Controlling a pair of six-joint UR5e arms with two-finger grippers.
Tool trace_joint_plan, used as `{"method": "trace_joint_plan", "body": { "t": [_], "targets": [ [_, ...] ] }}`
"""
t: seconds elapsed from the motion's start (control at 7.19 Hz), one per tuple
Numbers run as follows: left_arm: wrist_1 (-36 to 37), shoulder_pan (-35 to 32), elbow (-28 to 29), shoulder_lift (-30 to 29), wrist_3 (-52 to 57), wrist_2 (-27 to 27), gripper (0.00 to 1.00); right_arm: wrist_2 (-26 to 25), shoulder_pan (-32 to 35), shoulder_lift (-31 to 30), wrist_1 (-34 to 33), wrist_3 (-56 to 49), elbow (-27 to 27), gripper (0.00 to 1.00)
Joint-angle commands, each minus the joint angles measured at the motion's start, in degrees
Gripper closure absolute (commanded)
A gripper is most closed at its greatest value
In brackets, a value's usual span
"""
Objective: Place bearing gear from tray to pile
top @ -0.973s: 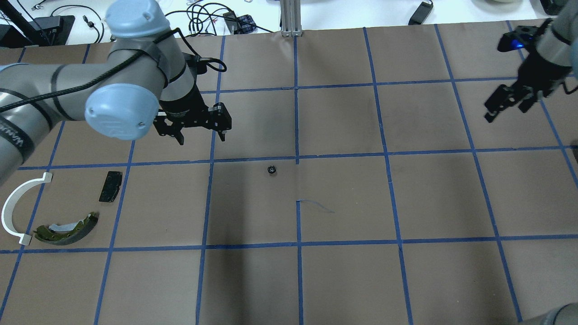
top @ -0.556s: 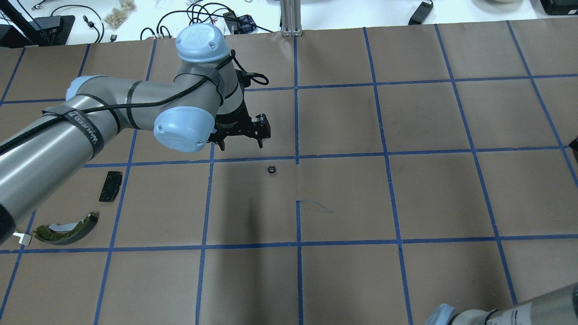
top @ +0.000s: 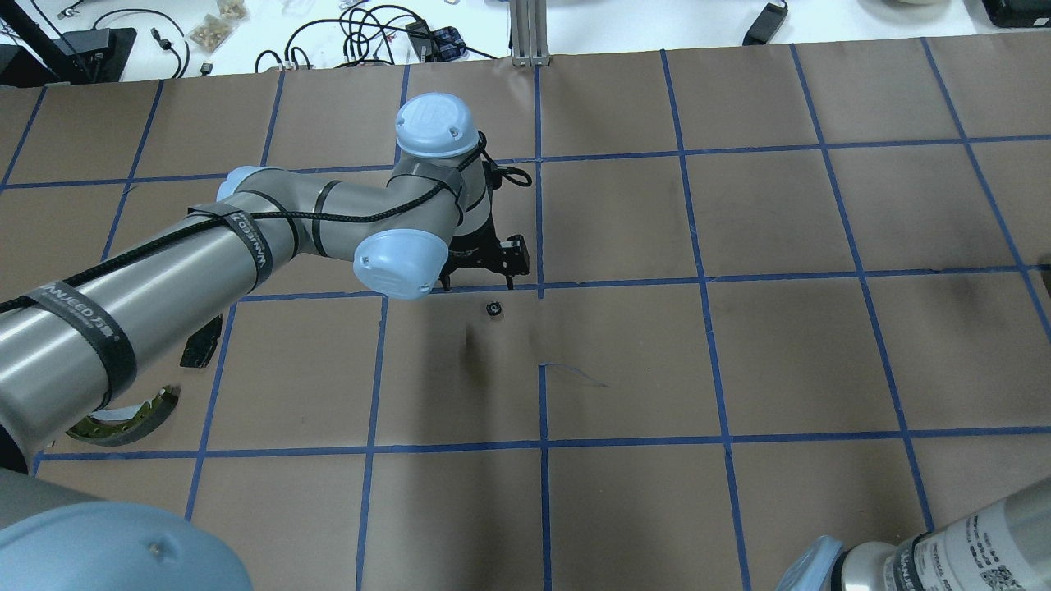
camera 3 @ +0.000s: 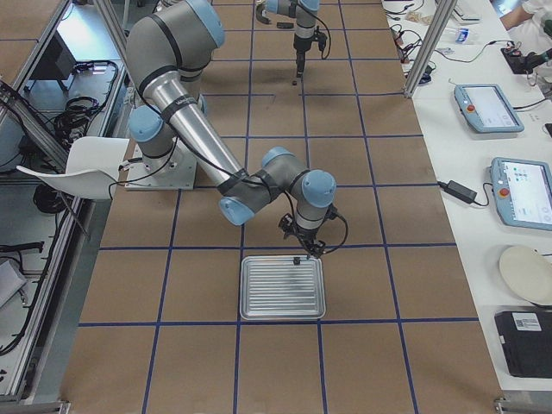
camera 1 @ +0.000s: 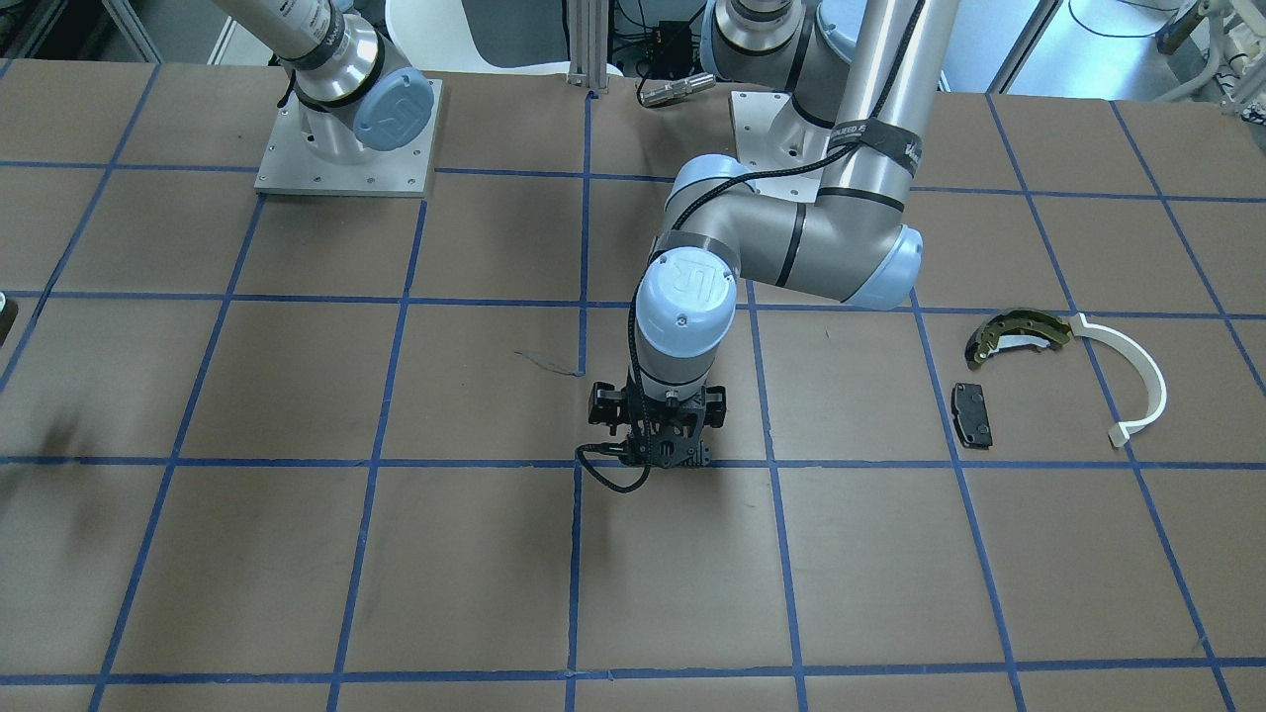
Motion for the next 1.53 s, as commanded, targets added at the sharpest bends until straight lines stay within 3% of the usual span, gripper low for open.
{"method": "trace_joint_plan", "body": {
  "t": [0.0, 0.14, 0.42, 0.7, 0.83, 1.11, 1.39],
  "targets": [
    [0.95, -0.90, -0.09, -2.19, -0.02, 0.15, 0.10, 2.53, -2.12, 3.60, -6.72, -12.66, -0.01, 0.00],
    [0.95, -0.99, 0.00, -2.72, 0.41, 0.33, 0.21, 4.38, -2.74, 4.74, -7.36, -16.19, 0.08, 0.00],
    [0.95, -0.99, -0.53, -2.99, 0.77, 0.59, 0.25, 4.49, -2.75, 5.63, -6.93, -20.27, 0.35, 0.06],
    [0.95, -0.99, -0.62, -2.99, 0.86, 0.51, 0.37, 4.32, -2.83, 5.63, -7.02, -20.98, 0.79, 0.15],
    [0.95, -0.99, -0.62, -2.99, 0.86, 0.33, 0.54, 4.31, -2.75, 5.37, -7.11, -20.98, 1.75, 0.22],
    [0.77, -0.99, -0.62, -2.99, 0.77, 0.15, 1.00, 4.31, -2.83, 5.11, -7.37, -20.98, 3.07, 0.30],
    [-0.10, -0.82, 0.08, -2.64, 1.03, 0.77, 1.00, 4.05, -2.83, 5.19, -10.61, -22.20, 3.07, 0.49]
  ]
}}
